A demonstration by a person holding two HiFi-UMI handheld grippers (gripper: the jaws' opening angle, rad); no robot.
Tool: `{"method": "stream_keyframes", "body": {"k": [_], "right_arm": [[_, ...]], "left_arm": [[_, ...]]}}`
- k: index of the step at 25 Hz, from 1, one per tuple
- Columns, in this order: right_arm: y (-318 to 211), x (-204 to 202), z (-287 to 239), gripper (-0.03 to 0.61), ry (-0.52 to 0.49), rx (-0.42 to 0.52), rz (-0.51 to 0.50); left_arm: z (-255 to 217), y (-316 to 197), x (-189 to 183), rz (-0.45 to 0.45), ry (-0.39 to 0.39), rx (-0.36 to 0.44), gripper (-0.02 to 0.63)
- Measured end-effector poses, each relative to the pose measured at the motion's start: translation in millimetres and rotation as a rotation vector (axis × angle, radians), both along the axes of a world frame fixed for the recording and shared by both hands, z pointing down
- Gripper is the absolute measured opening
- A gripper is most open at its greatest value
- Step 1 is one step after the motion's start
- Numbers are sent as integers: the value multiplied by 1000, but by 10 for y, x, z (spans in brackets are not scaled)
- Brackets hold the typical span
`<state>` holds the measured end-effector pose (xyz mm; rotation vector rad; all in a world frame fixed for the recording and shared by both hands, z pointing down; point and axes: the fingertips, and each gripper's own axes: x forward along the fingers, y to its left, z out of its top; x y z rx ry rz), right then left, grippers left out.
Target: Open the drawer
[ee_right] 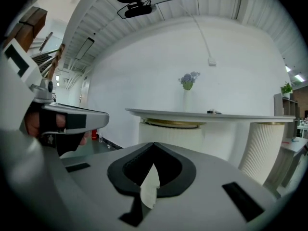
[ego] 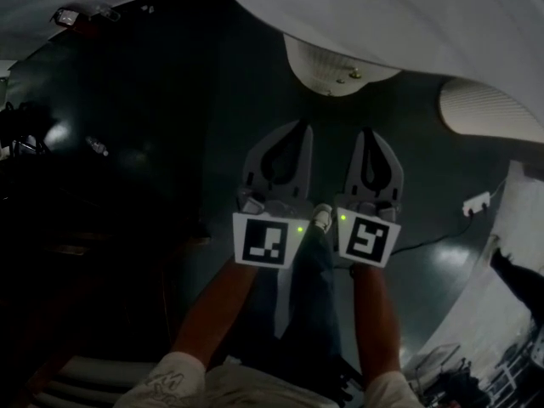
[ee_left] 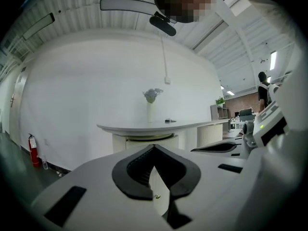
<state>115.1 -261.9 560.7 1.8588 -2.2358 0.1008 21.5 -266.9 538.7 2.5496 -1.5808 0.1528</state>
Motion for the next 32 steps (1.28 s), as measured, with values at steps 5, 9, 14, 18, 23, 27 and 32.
{"method": "stream_keyframes", "body": {"k": [5,9,14,18,23,27,32], "right_arm": [[-153,122,388,5,-6,-24,33],[-309,136,617,6,-23,-46,48],[-577,173,783,39,-40,-76,52],[-792,175,878,111,-48,-99,60],[-999,139,969,123,-32,-110,61],[-1106,113,1050,124,-32,-127,76],[-1169,125,1107,124,-43,-135,94]], "left_arm": [[255,-46,59,-12,2,-4,2],[411,-59,44,-12,-12,-17,2],[492,-101,56,-11,-23,-21,2],[523,-142,38,-23,-17,-37,2],[512,-194,0,-32,-14,-31,2],[552,-199,-39,-30,-19,-40,2],[631,-194,-100,-29,-31,-59,2]]}}
